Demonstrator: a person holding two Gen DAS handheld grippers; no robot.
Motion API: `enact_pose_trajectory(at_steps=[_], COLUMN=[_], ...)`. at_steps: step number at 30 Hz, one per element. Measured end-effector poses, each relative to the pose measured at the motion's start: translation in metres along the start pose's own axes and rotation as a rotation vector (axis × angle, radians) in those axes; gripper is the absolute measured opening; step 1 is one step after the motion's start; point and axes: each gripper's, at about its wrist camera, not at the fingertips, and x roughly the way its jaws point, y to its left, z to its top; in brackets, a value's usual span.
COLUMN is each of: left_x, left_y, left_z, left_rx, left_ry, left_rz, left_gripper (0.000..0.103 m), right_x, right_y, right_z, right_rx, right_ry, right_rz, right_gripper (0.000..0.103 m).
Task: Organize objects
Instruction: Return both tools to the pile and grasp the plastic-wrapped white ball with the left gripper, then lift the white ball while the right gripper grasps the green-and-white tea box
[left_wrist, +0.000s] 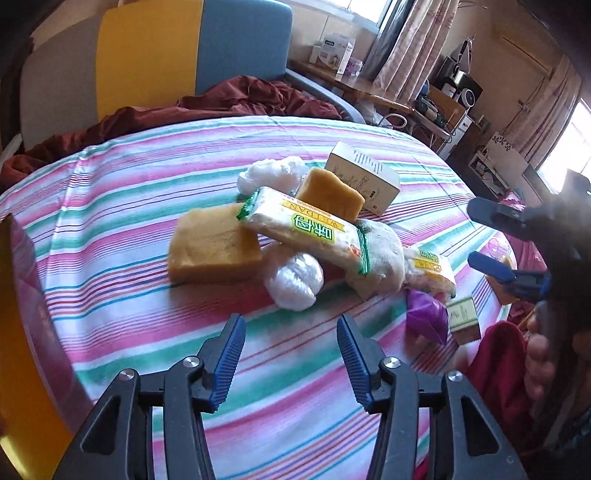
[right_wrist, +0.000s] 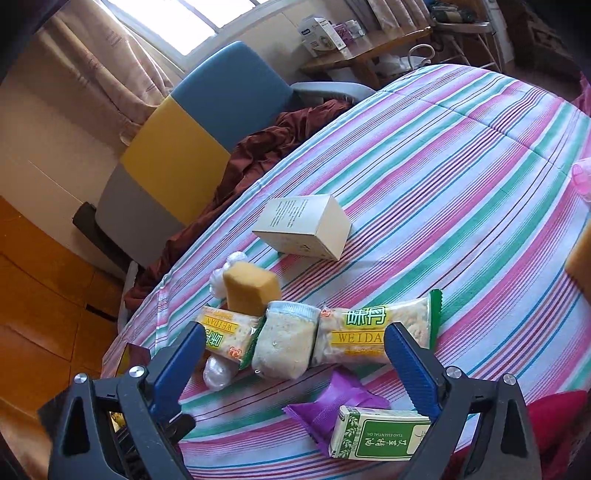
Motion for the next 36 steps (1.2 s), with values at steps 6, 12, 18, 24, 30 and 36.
enact_pose_trajectory(at_steps=[6, 12, 18, 24, 30, 36], left_x=[0.036, 0.051, 0.052, 0.021, -0.009, -0.022], left_y=[-0.004, -0.008, -0.012, -0.01, -0.011, -0.003], left_z=[0.017, 0.033, 0.025, -0.018, -0.068, -0.086], left_rx=[0.011, 0.016, 0.095, 0.147, 0.196, 0.18], left_ry=[0.039, 0.047, -0.004, -0.042, -0.068, -0.069], left_rz=[0.033, 0.012, 0.007, 0.017, 0.007, -0.016], left_gripper=[0.052, 0.052, 0.036, 0.035, 0.035, 0.035], right_x=[0.002, 0.006, 0.009, 0.011, 0.013, 0.019], right_y=[0.002, 0.002, 0.001, 0.0, -0.005, -0.005], right_z=[-0.001, -0.001, -0.001, 0.001, 0.003, -0.002], right_rx=[-0.009, -0.012, -0.017, -0.024, 0.001, 0.011], right_ry=[0.014, 0.031, 0.034, 0.035, 0.043, 0.103], right_rz=[0.017, 0.022, 0.003, -0.019, -0.027, -0.026], right_gripper=[0.098, 0.098, 0.098, 0.098, 0.098, 0.098])
